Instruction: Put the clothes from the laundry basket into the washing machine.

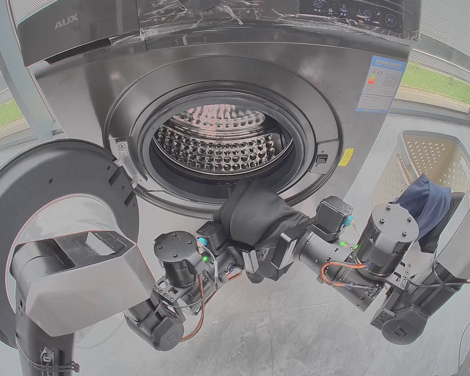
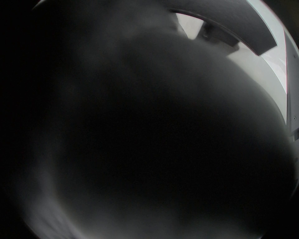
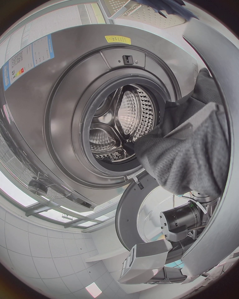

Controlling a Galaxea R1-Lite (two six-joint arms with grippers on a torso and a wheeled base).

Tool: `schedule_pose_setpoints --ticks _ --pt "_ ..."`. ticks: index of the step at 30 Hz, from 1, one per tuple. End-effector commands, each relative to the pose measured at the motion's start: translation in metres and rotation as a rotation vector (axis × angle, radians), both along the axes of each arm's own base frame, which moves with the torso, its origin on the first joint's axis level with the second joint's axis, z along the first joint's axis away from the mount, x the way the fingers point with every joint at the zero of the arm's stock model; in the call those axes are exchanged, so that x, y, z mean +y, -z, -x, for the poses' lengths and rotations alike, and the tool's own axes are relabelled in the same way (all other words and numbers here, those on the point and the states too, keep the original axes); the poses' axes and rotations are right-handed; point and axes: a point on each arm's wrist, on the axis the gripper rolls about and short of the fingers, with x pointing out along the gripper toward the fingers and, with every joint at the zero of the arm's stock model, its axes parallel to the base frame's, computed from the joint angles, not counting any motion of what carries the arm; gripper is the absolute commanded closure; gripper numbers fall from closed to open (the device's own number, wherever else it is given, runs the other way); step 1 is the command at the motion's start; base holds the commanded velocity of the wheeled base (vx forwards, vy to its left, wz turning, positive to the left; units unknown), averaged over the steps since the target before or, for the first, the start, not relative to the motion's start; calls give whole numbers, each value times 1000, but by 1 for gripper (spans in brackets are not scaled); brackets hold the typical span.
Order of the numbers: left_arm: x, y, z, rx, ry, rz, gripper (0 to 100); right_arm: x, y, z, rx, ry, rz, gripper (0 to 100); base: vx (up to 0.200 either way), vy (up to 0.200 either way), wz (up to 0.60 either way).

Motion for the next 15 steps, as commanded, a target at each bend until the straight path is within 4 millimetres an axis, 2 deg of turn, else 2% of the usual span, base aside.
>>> schedule_pose_setpoints --ticks 1,5,10,11,15 --pt "0 -1 0 -3 -6 6 100 0 0 0 2 2 0 100 0 0 0" --pt "2 -10 1 -12 -9 32 100 -7 4 -5 19 29 5 100 0 0 0" --pt "6 -33 5 -47 -26 72 100 -20 10 -18 45 98 13 100 0 0 0" --pt "8 -43 9 -61 -23 91 100 -23 18 -24 70 124 27 100 0 0 0" --pt "12 -51 15 -61 -18 105 100 -22 28 -28 91 130 45 100 0 0 0"
